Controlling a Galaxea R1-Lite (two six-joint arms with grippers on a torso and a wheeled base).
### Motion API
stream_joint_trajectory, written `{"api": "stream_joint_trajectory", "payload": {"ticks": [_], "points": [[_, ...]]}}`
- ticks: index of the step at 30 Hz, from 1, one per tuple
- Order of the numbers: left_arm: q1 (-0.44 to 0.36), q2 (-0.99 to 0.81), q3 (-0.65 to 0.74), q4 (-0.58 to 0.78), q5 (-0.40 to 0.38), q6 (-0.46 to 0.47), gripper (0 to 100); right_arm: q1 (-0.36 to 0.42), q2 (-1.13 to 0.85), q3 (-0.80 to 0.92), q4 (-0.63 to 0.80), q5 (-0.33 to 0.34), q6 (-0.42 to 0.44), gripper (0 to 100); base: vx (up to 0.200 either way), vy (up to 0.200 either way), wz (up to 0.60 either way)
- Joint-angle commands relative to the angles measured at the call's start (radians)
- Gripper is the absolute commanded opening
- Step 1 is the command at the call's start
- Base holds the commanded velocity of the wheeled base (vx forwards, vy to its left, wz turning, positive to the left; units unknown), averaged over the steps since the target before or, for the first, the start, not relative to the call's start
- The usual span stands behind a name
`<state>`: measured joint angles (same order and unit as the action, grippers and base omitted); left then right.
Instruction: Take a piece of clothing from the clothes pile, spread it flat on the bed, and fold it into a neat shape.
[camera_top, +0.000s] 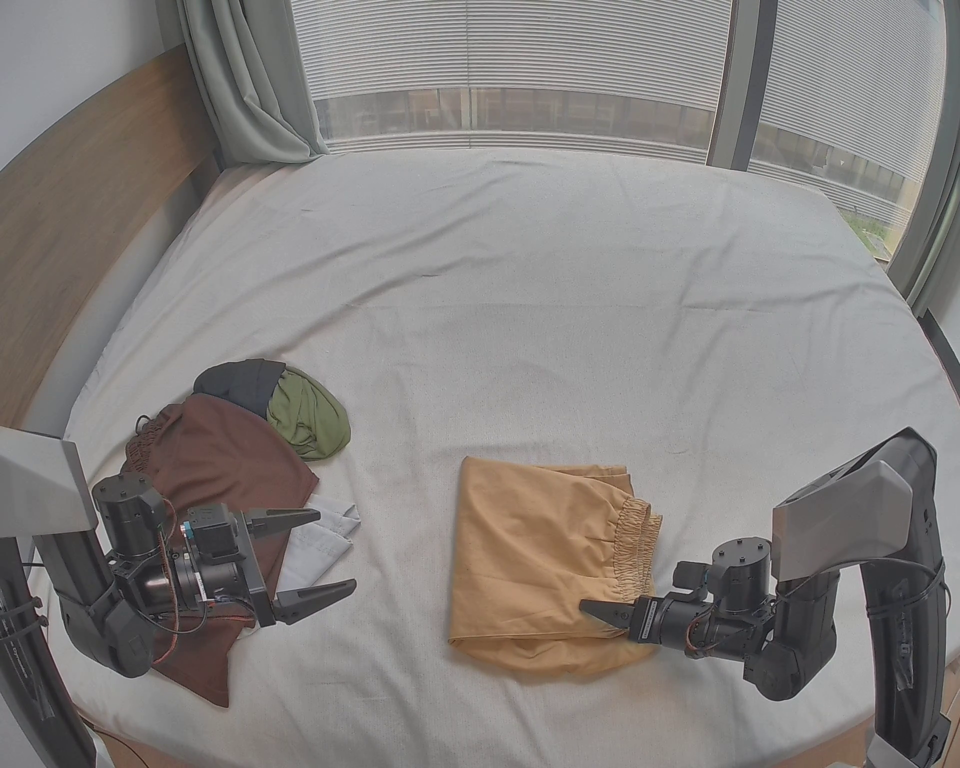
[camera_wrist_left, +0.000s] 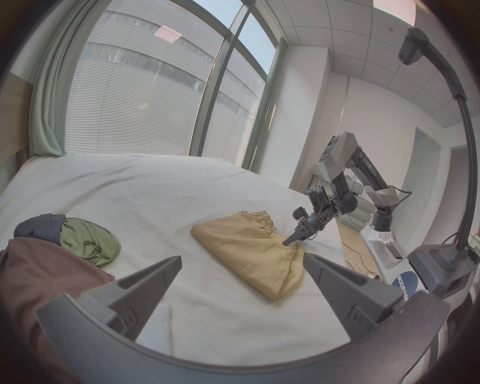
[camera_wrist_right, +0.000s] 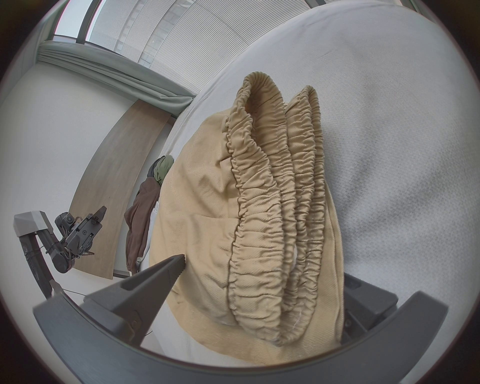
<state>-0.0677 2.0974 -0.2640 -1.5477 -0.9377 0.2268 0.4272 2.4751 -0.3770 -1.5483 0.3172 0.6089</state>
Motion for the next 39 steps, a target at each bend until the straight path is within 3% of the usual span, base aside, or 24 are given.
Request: {"api": "stream_joint_trajectory", "payload": {"ticks": [1, 19, 39], "points": [[0.000, 0.003, 0.002, 0.000, -0.001, 0.000, 100, 0.001, -0.007, 0.000, -0.003, 0.000, -0.001, 0, 0.000, 0.000, 0.00], [0.000, 0.004, 0.002, 0.000, 0.000, 0.002, 100, 0.004, -0.071, 0.020, -0.001, 0.000, -0.001, 0, 0.000, 0.000, 0.00], [0.000, 0.010, 0.003, 0.000, -0.001, 0.003, 100, 0.076, -0.252, 0.049, 0.001, 0.003, 0.005, 0, 0.000, 0.000, 0.00]]}}
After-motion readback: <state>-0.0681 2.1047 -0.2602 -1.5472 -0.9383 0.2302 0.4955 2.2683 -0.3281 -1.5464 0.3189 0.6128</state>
